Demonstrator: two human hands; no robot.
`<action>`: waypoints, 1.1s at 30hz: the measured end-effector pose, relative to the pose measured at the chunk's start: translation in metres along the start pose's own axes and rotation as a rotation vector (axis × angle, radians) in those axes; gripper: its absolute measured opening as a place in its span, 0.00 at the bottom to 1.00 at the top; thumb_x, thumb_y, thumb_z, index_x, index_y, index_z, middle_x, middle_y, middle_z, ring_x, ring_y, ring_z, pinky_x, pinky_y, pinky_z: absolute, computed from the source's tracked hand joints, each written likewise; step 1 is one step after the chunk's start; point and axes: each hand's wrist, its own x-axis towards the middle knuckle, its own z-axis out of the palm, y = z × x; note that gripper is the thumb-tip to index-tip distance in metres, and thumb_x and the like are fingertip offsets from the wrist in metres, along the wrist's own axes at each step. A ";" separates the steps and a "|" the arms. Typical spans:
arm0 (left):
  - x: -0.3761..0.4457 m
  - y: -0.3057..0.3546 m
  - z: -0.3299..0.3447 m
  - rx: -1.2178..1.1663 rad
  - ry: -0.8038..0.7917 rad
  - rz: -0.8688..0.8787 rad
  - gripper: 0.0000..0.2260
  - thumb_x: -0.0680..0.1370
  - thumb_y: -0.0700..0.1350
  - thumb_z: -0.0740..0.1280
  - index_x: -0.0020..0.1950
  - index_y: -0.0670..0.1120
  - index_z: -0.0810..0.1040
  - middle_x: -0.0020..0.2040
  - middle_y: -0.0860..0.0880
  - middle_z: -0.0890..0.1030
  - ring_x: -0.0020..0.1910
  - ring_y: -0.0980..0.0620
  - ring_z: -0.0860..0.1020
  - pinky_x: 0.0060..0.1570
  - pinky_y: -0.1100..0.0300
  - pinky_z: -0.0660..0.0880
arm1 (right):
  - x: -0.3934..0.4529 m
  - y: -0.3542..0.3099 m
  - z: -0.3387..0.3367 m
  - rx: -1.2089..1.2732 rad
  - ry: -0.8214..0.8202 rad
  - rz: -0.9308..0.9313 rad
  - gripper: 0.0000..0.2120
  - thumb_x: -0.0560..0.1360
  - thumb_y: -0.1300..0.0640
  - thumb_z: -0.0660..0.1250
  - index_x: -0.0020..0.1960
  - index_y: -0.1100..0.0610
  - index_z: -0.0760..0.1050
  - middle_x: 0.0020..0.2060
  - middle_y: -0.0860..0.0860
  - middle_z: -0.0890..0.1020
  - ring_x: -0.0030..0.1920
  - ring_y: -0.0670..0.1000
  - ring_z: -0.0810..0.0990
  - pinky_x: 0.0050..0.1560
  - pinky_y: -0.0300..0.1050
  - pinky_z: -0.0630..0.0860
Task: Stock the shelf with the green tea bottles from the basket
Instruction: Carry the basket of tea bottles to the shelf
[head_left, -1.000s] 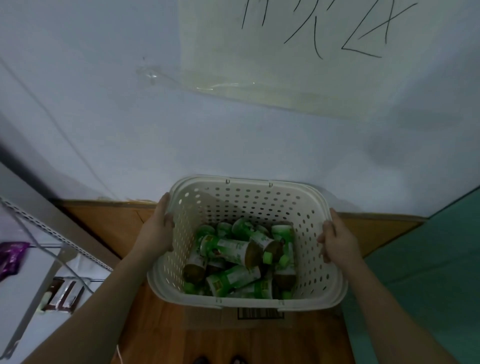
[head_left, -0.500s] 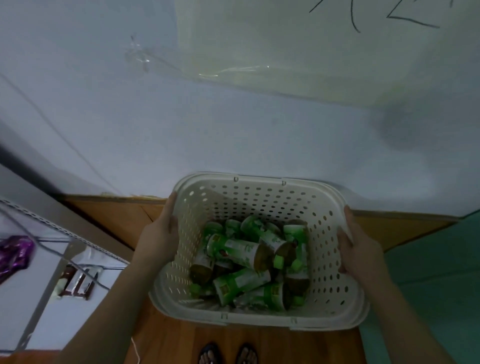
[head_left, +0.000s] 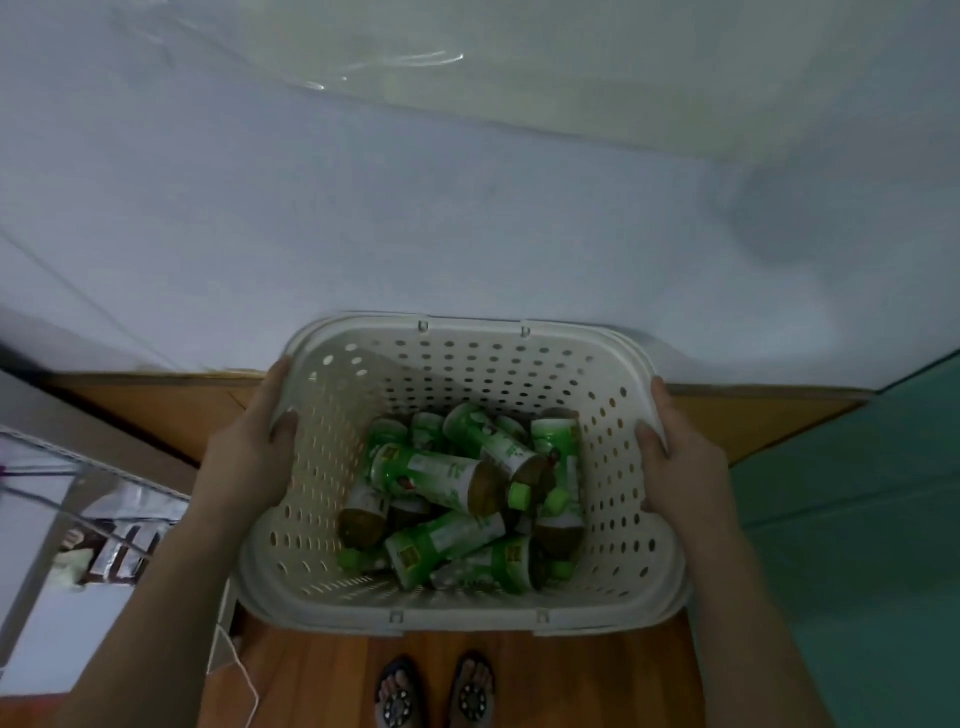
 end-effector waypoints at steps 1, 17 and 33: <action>-0.004 0.003 -0.002 -0.007 -0.003 -0.005 0.29 0.89 0.49 0.59 0.85 0.70 0.54 0.40 0.44 0.82 0.33 0.42 0.82 0.36 0.52 0.77 | -0.002 -0.002 -0.002 0.010 -0.001 0.008 0.28 0.88 0.43 0.62 0.83 0.26 0.56 0.44 0.43 0.78 0.40 0.53 0.84 0.36 0.59 0.88; -0.058 0.083 -0.040 -0.073 -0.065 0.207 0.27 0.89 0.50 0.60 0.84 0.71 0.57 0.42 0.44 0.85 0.29 0.43 0.85 0.30 0.51 0.81 | -0.098 0.018 -0.098 0.170 0.260 0.138 0.27 0.86 0.48 0.67 0.81 0.30 0.65 0.55 0.55 0.86 0.37 0.58 0.85 0.28 0.45 0.81; -0.079 0.159 0.013 0.047 -0.414 0.687 0.27 0.89 0.51 0.60 0.84 0.71 0.56 0.49 0.44 0.85 0.26 0.46 0.84 0.29 0.53 0.81 | -0.317 0.059 -0.126 0.082 0.627 0.586 0.28 0.86 0.46 0.65 0.81 0.26 0.61 0.49 0.62 0.87 0.31 0.57 0.84 0.39 0.54 0.86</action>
